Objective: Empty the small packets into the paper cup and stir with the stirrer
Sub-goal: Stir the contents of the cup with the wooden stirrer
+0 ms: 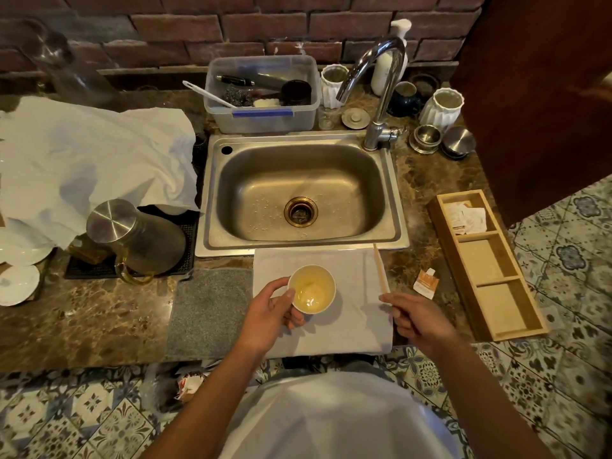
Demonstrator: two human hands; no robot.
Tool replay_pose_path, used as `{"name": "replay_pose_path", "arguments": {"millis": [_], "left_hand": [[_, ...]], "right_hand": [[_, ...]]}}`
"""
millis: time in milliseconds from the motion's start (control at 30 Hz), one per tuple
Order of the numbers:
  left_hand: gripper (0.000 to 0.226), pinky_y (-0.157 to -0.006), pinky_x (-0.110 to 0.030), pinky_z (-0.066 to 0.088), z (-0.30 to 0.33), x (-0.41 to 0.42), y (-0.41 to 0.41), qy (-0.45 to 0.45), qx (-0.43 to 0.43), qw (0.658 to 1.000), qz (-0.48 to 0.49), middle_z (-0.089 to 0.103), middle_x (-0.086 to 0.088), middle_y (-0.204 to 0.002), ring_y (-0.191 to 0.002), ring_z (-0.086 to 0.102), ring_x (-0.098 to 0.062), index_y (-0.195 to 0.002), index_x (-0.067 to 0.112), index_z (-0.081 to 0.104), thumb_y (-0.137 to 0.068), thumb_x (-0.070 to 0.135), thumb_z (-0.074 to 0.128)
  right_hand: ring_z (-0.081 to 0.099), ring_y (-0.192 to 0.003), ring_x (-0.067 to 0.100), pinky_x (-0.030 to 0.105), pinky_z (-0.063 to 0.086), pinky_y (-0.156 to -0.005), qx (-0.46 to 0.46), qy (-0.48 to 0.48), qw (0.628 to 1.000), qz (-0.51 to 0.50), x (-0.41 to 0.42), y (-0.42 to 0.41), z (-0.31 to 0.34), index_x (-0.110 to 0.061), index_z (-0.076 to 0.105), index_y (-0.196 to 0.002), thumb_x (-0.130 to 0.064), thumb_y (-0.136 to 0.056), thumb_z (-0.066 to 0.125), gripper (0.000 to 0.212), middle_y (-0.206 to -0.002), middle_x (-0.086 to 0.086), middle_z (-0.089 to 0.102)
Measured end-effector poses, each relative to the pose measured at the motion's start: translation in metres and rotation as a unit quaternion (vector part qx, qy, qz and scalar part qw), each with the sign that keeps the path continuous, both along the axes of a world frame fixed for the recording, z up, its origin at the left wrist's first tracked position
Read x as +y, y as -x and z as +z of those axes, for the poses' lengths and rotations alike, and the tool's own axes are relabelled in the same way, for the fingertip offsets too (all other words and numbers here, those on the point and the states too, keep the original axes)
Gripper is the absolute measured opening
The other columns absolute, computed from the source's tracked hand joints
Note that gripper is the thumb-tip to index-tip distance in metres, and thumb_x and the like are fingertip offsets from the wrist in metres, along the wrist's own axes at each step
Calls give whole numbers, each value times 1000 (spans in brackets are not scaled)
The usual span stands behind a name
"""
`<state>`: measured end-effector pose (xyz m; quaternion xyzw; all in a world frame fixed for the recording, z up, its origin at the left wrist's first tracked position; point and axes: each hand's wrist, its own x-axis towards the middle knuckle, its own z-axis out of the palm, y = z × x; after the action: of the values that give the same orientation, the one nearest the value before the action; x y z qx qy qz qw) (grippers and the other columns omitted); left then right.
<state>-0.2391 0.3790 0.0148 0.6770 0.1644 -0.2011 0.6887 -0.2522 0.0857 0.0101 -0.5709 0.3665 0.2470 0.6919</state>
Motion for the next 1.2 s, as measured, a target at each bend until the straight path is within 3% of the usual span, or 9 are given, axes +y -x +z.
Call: {"name": "replay_pose_path", "arguments": {"millis": [200, 633, 1100, 1200], "left_hand": [[22, -59, -40, 55, -1, 0, -1, -5, 3, 1000, -2, 69, -32, -78, -66, 68, -32, -122, 23, 60, -101, 21, 57], [25, -56, -36, 49, -2, 1, -1, -4, 3, 1000, -8, 70, -17, -69, -58, 65, -22, -125, 23, 59, -100, 25, 58], [22, -55, -30, 55, 2, -1, 0, 0, -5, 1000, 2, 70, -16, -68, -59, 65, -22, -123, 21, 60, -100, 18, 57], [24, -58, -35, 55, 2, -1, 0, -8, -1, 1000, 3, 71, -15, -68, -61, 66, -24, -124, 20, 60, -100, 20, 58]], "right_hand": [[31, -43, 14, 25, 22, -41, 33, 50, 994, 86, 20, 1, -16, -3, 73, -82, -17, -90, 75, 16, -51, 2, 49], [42, -39, 12, 18, 30, -38, 80, 186, 967, 156, 32, -2, -37, 1, 77, -85, -25, -95, 72, 28, -57, 7, 58], [47, -46, 13, 23, 36, -43, 116, 215, 953, 178, 39, 0, -47, -7, 79, -78, -29, -92, 74, 26, -58, 4, 65], [47, -46, 13, 23, 37, -45, 114, 219, 950, 189, 39, -1, -47, -9, 79, -75, -31, -93, 73, 29, -55, 1, 67]]}}
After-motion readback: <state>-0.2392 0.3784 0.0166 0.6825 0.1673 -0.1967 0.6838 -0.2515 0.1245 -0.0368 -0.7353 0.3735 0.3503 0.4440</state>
